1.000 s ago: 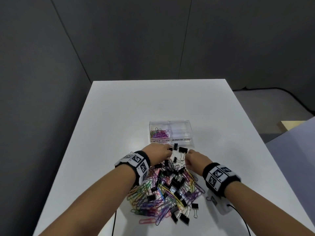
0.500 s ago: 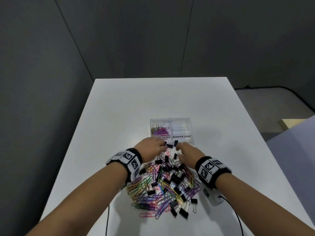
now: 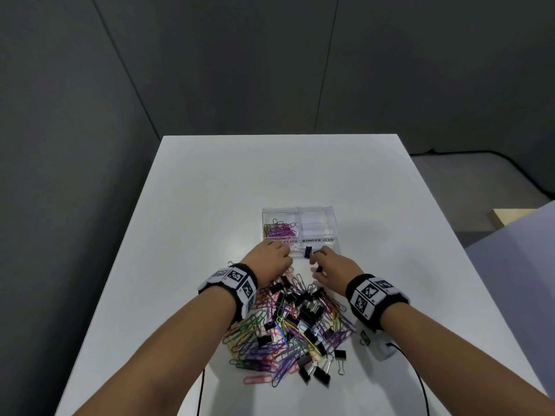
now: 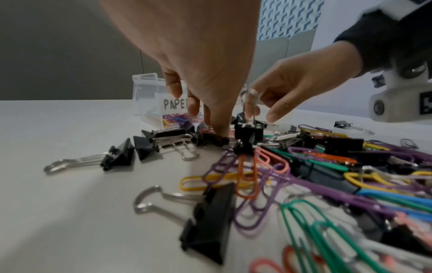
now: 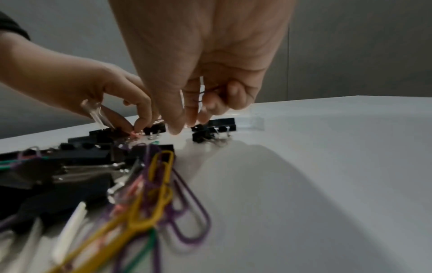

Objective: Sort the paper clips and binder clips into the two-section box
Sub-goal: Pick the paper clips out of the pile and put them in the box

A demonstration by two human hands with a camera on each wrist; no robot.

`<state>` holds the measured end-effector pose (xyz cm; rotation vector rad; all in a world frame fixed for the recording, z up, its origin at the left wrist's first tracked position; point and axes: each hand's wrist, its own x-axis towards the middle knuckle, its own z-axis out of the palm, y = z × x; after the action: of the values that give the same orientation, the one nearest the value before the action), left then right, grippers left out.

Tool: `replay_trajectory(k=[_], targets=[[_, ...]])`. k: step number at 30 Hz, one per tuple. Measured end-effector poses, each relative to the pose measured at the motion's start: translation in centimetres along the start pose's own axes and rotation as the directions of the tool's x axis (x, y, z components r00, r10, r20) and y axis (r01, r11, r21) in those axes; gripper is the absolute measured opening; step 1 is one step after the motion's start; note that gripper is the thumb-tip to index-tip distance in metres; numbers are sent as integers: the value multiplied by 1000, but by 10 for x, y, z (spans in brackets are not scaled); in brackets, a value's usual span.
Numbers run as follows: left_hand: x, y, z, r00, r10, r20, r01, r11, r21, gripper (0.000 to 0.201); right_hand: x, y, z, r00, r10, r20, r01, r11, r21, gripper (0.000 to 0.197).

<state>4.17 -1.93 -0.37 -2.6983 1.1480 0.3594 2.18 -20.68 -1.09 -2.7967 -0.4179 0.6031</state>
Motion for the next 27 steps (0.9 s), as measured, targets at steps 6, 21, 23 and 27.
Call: replay_trajectory(k=[6,21,23,27], targets=[[-13,-6,-5,997,-67,-39,61,988,-143,17,10,-29,5,998,-20,66,26,995,-94,28],[-70,-1,32,950,-273,152,312,800,-513,32,7,-47,14,977,194,86,-194,981,-3,23],[-69,1,34,948,-281,151,319,809,-494,37,6,-45,11,978,193,83,-198,979,52,22],[-61,3,33,948,-280,150,317,839,-442,35,3,-36,3,977,215,-1,-212,961,176,11]])
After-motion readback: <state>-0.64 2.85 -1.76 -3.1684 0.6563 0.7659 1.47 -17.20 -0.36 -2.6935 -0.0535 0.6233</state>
